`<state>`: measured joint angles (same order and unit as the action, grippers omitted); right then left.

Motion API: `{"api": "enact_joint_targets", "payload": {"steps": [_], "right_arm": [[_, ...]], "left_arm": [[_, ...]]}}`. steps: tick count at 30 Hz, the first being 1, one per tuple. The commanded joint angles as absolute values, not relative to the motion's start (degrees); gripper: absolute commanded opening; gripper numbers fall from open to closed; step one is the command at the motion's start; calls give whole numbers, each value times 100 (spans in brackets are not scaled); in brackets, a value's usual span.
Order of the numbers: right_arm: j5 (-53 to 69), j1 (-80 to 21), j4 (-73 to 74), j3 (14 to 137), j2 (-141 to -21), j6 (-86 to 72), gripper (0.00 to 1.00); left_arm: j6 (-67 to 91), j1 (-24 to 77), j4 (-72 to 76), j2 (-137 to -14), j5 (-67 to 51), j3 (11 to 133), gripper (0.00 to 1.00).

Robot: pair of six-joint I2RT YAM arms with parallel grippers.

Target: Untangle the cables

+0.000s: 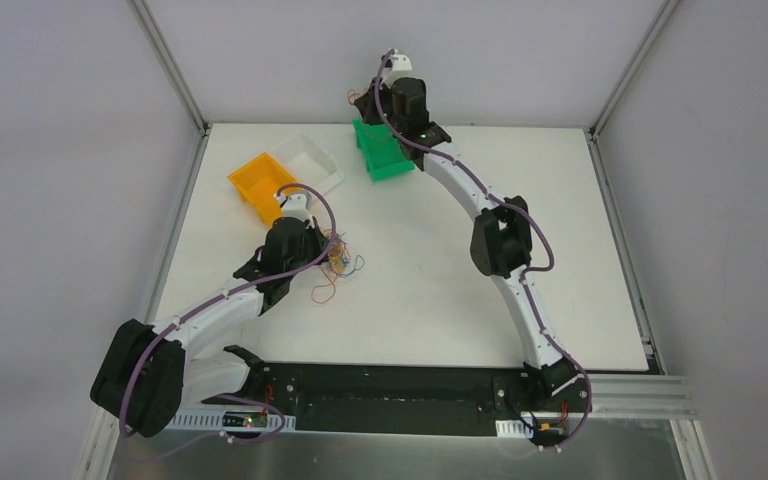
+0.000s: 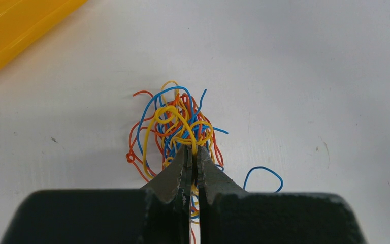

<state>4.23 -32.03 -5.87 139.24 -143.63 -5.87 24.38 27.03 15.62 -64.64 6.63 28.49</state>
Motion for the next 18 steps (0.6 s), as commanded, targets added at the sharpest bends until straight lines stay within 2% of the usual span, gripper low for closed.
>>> {"api": "enact_joint_targets", "payload": {"steps": [1,9,18], "right_arm": [[315,-3400,-707,13905,-13736,-238,0],[271,-3675,-635,13493,-13520,431,0],[435,-3263,-770,13457,-13698,-668,0]], "left_arm": [[2347,2729,1805,-6472,739,2988,0],[2337,2725,1802,-6457,743,2979,0],[2329,2725,1804,-6443,730,2974,0]]}}
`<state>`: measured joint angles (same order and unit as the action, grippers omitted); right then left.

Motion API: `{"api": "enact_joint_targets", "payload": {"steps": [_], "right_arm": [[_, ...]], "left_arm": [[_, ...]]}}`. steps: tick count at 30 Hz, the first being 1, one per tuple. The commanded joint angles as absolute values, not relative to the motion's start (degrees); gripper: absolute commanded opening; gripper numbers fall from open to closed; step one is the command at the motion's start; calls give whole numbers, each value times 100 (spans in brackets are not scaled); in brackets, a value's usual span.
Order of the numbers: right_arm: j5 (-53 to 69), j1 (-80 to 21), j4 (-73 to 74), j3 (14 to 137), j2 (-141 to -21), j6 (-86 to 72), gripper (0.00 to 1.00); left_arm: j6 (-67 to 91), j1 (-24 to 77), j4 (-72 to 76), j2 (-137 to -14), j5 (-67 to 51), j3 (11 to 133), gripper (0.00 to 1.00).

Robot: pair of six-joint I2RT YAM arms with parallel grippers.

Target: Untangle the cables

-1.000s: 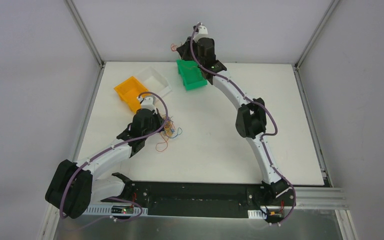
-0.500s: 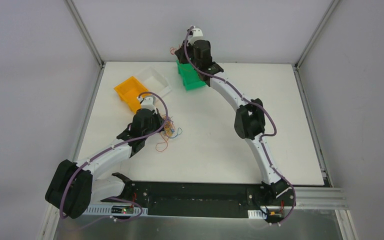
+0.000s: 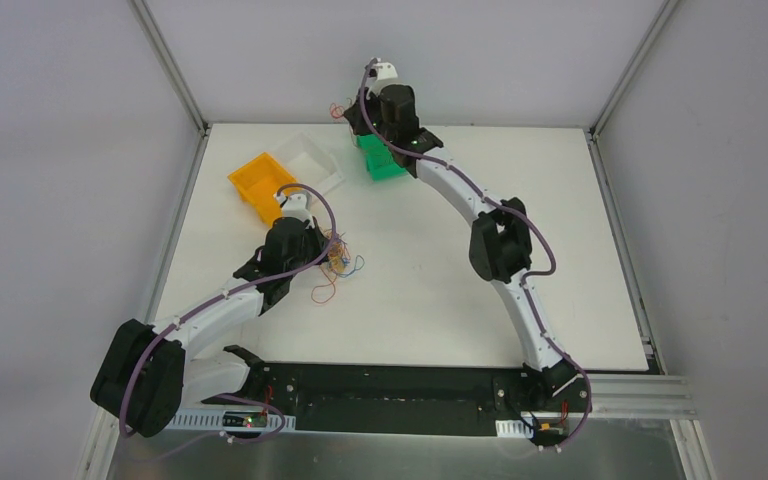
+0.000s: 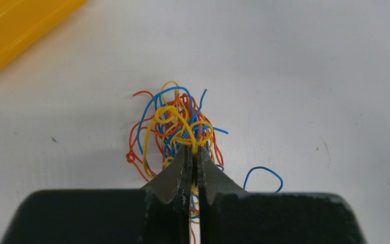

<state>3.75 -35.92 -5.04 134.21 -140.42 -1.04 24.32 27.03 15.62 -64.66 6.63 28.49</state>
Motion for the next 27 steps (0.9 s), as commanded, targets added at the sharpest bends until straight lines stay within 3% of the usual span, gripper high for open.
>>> {"api": "enact_joint_targets", "payload": {"steps": [1,12,27], "right_arm": [[419,-3217,-772,13461,-13736,-786,0],[-445,-2949,-95,13302,-13996,-1304,0],[58,-2835,1413,12951,-14317,-1980,0]], "left_arm": [[2329,2725,1803,-6445,730,2983,0],[2320,2725,1798,-6441,697,2988,0],[2303,2725,1749,-6355,695,2988,0]]}}
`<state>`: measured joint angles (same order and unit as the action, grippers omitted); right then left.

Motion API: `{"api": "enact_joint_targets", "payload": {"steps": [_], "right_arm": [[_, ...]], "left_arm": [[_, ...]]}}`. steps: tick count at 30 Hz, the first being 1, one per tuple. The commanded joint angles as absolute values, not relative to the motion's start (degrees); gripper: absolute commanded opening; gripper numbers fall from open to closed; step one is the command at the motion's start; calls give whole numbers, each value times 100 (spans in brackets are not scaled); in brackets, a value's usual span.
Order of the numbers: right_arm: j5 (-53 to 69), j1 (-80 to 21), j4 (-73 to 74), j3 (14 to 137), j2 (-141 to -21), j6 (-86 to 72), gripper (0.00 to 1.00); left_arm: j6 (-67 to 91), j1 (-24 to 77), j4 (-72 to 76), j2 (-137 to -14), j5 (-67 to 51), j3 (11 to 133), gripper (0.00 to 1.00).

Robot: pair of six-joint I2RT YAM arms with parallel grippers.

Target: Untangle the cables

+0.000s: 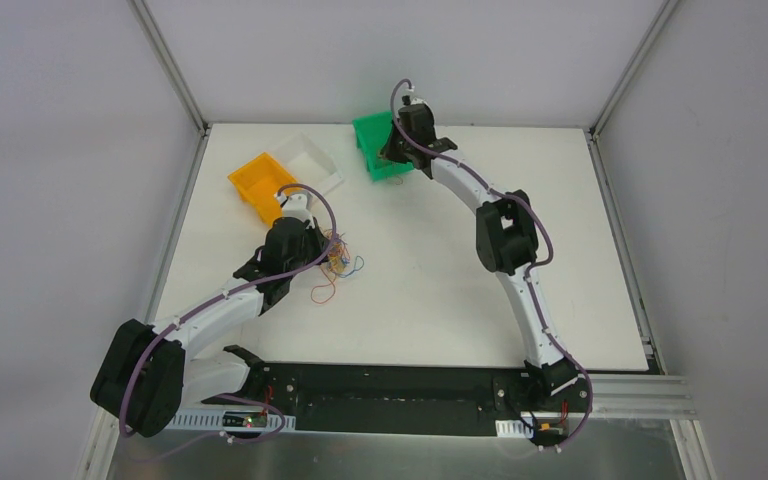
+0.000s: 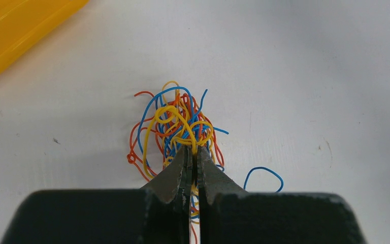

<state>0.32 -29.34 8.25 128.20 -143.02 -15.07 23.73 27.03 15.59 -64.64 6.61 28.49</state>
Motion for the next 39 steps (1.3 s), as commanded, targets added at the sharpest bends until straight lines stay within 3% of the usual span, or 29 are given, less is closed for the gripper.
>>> {"api": "enact_joint_targets", "payload": {"steps": [1,6,14,24,34,35,37,39], "right_arm": [[38,-2805,1629,13025,-14350,-2109,0],[-402,-2768,2707,13187,-14361,-2442,0],[-412,-2776,3228,12255,-13434,-2519,0],[218,-2777,2678,12347,-13055,-2112,0],[761,-2728,1032,13821,-14242,-2410,0],[671,-2714,819,13863,-14364,-2456,4],[558,-2664,652,14196,-14695,-2581,33],[561,-2604,831,14579,-14978,-2729,48]], "left_arm": [[2303,2725,1737,-6349,698,2988,0],[2303,2725,1726,-6328,665,2997,0],[2312,2725,1712,-6275,622,2997,0],[2295,2725,1688,-6237,637,2988,0],[2259,2725,1685,-6325,713,3010,0],[2254,2725,1684,-6320,719,3009,0],[2250,2725,1682,-6330,729,3013,0],[2243,2725,1672,-6349,738,3014,0]]}}
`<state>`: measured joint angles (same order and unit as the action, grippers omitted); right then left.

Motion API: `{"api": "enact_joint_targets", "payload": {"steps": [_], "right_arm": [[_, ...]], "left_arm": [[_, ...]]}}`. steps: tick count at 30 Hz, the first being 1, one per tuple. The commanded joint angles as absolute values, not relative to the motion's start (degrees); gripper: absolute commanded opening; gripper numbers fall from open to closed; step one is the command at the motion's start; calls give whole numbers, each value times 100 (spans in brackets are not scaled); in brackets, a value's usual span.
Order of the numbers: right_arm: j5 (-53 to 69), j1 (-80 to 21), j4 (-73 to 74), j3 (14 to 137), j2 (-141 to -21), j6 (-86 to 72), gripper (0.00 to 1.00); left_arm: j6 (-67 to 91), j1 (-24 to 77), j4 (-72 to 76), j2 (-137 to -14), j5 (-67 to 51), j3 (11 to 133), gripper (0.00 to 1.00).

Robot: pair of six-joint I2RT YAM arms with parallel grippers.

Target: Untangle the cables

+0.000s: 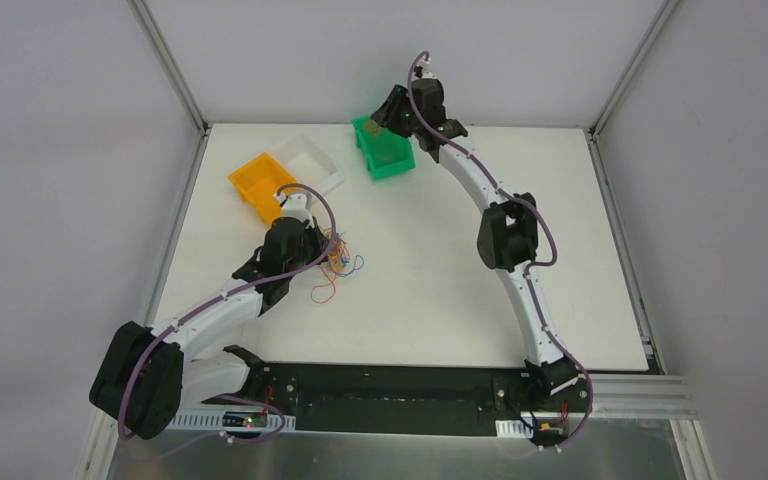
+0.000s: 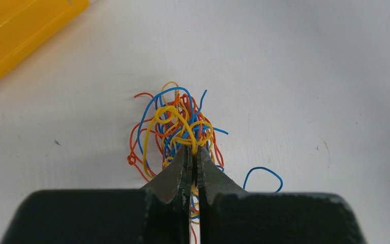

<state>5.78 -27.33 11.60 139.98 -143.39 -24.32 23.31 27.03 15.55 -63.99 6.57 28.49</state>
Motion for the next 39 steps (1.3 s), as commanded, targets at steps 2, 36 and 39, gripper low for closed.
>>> {"api": "enact_joint_targets", "payload": {"steps": [2,36,39], "right_arm": [[538,-2582,943,14543,-14943,-2740,66],[604,-2266,1283,13681,-14230,52,70],[451,-2265,1193,13668,-14330,336,70]], "left_arm": [[2241,2725,1674,-6359,738,3021,0],[2241,2725,1656,-6366,709,3042,0],[2250,2725,1660,-6362,695,3045,0]]}}
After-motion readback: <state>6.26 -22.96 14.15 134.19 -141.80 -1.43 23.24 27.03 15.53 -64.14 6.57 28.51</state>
